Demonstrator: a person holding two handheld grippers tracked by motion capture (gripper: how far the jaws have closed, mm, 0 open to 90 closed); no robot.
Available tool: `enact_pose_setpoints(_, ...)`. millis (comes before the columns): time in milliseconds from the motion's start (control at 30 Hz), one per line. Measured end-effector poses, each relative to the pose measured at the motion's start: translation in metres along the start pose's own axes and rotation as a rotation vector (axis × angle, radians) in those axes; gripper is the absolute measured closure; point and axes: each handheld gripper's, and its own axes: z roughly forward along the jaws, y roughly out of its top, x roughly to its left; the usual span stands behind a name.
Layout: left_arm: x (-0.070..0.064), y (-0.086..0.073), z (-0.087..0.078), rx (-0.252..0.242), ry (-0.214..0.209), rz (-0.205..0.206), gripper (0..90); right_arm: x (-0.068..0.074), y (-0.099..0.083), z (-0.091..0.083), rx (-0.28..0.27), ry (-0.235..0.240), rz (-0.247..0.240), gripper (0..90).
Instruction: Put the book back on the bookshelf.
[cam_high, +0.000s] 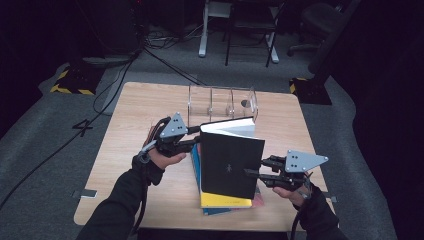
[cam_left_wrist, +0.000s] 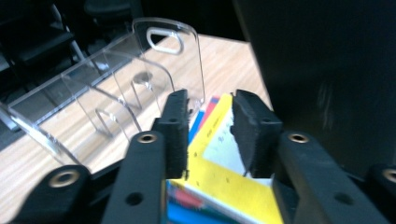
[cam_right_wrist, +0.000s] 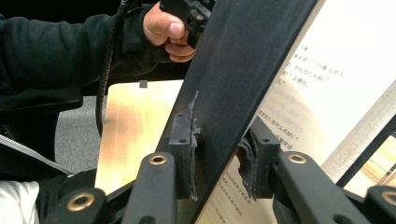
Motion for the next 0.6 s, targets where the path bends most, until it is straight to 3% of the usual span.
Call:
enact_pose_setpoints(200, -0.004, -0.020, -0.003, 0.051, 0.003, -0.009, 54.3, 0.004, -0.002, -0.003, 0.007, 0.000, -0.011, 70.1)
enact_pose_setpoints(367, -0.014, -0.042, -0.009, 0.086, -0.086, -0.025, 43.0, 0.008, -0.005, -0.005, 0.016, -0.009, -0.013, 70.5)
enact_pose_setpoints(600, -0.026, -0.060, -0.013, 0.087, -0.133, -0.055, 33.9, 0.010, -0.008, -0.007, 0.023, -0.016, -0.017, 70.5)
